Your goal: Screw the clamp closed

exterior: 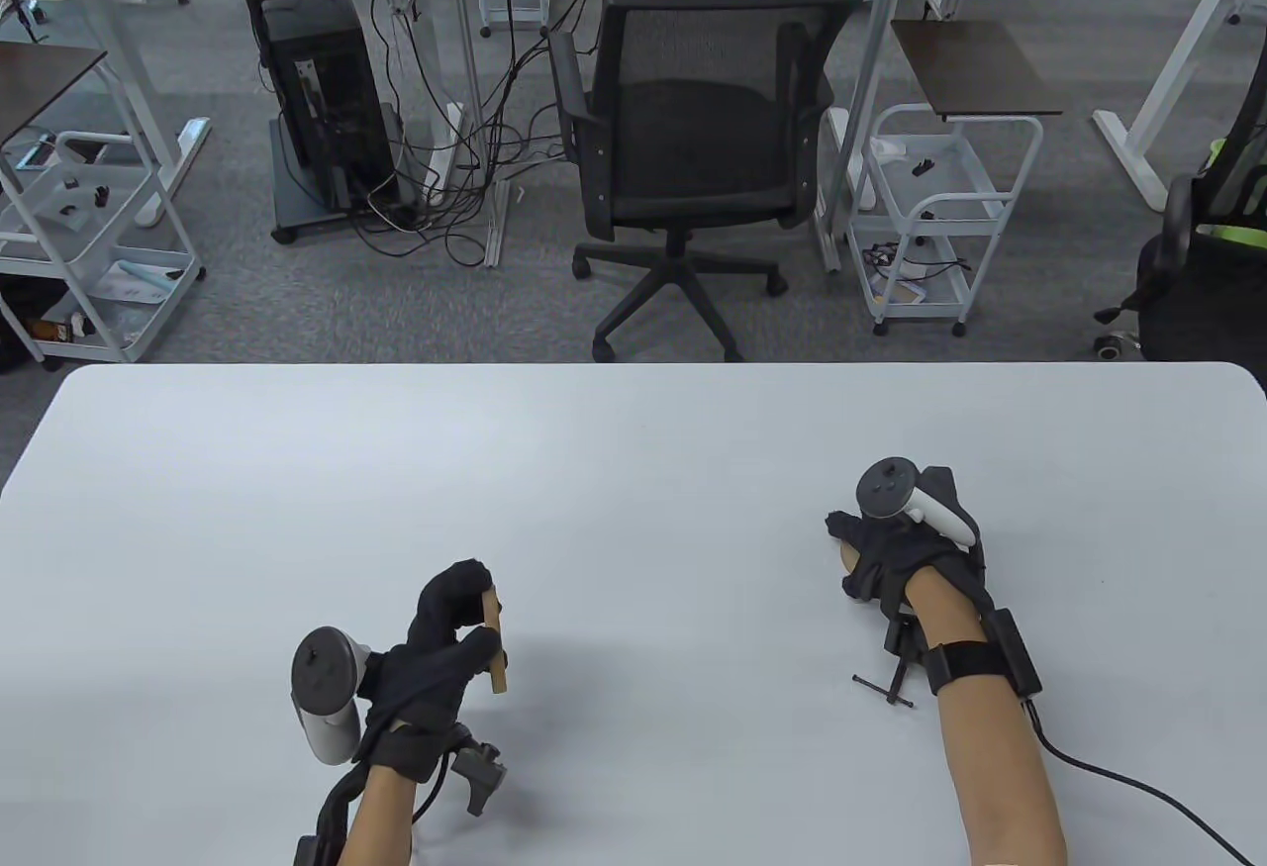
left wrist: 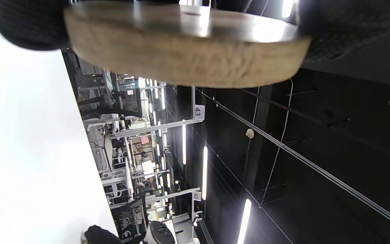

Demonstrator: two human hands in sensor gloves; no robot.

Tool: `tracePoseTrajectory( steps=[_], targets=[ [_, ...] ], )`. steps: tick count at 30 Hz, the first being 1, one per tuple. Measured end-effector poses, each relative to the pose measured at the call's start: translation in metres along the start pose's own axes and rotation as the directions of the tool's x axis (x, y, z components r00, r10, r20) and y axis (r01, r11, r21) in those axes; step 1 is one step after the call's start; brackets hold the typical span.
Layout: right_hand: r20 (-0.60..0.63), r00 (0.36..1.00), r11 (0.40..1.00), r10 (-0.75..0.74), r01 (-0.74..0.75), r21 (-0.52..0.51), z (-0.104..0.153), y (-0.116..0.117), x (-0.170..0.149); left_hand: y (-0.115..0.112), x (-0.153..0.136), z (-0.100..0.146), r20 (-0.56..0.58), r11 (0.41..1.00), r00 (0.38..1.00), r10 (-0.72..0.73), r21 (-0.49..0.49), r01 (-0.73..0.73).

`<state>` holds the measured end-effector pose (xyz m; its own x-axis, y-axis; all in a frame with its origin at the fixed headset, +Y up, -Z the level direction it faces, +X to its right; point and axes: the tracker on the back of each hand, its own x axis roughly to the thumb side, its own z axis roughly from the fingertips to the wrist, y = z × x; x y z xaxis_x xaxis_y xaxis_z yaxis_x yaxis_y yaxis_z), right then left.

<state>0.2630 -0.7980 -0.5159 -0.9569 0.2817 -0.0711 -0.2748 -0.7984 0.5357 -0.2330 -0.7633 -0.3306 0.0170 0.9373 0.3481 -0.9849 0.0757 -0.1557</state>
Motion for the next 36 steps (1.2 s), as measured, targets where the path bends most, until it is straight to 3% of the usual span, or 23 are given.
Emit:
tracePoseTrajectory(
  steps=[5,10,19,28,36],
  targets=[
    [0.012,0.999,0.999,-0.048,0.047,0.017,-0.008,-0.002,-0.008,-0.005,-0.003,0.0,-0.003,0.996,0.996,0.087,0.005,-0.087],
    [0.01,0.998,0.998,-0.057,0.056,0.034,-0.015,-0.004,-0.008,-0.005,-0.007,0.001,-0.024,0.998,0.997,0.067,0.008,-0.067],
    [0.111,0.992,0.987,0.057,-0.039,-0.158,-0.012,-0.012,-0.011,-0.004,-0.009,0.002,-0.036,0.997,0.996,0.078,0.022,-0.078],
    [0.38,0.922,0.929,-0.071,0.2,-0.312,0.041,-0.024,0.007,-0.006,-0.016,0.002,-0.077,0.991,0.988,0.132,0.027,-0.13],
    [0.636,0.742,0.832,-0.213,0.479,-0.28,0.103,-0.007,0.033,-0.027,-0.024,-0.002,-0.128,0.988,0.981,0.146,-0.034,-0.151]
  ],
)
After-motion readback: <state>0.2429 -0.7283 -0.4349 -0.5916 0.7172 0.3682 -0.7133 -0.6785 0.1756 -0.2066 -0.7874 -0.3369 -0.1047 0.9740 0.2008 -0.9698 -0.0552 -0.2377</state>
